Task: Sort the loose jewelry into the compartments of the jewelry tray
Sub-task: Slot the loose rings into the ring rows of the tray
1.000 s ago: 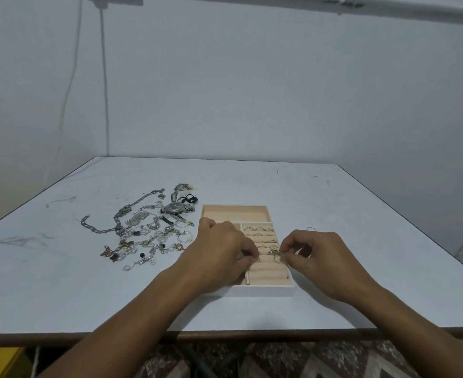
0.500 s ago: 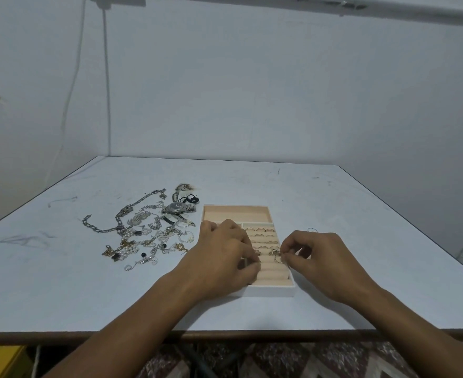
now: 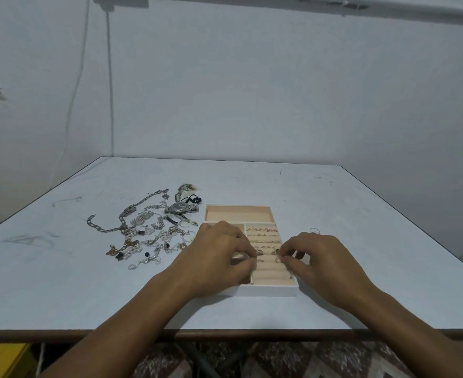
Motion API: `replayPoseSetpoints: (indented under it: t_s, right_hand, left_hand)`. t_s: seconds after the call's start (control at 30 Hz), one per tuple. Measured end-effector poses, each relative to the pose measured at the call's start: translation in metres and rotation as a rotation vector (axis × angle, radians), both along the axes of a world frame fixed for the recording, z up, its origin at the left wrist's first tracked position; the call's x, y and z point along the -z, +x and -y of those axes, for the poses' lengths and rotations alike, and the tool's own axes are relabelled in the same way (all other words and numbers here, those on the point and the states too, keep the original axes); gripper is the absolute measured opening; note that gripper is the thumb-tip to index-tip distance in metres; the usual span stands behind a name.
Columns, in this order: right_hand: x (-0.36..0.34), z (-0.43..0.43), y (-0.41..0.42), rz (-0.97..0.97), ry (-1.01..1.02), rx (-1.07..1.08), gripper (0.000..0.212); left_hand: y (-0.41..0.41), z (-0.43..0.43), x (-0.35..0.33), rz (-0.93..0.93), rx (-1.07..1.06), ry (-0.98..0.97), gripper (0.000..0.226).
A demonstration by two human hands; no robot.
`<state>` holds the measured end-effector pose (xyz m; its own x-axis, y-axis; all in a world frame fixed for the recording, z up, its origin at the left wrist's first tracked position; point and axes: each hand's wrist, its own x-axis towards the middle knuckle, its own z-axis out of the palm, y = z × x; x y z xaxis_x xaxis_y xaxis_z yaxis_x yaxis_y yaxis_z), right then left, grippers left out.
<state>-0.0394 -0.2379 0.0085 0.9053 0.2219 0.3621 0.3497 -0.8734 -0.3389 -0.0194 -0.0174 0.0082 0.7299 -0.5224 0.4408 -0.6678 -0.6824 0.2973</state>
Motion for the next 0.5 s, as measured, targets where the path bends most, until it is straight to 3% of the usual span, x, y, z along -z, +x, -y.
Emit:
replayPoseSetpoints:
  t_s: [0.5]
  right_hand:
    - [0.008, 0.0068, -0.0089, -0.005, -0.083, -0.023, 0.03]
  left_hand:
    - [0.003, 0.0037, -0.0031, -0.018, 0.027, -0.025, 0.032]
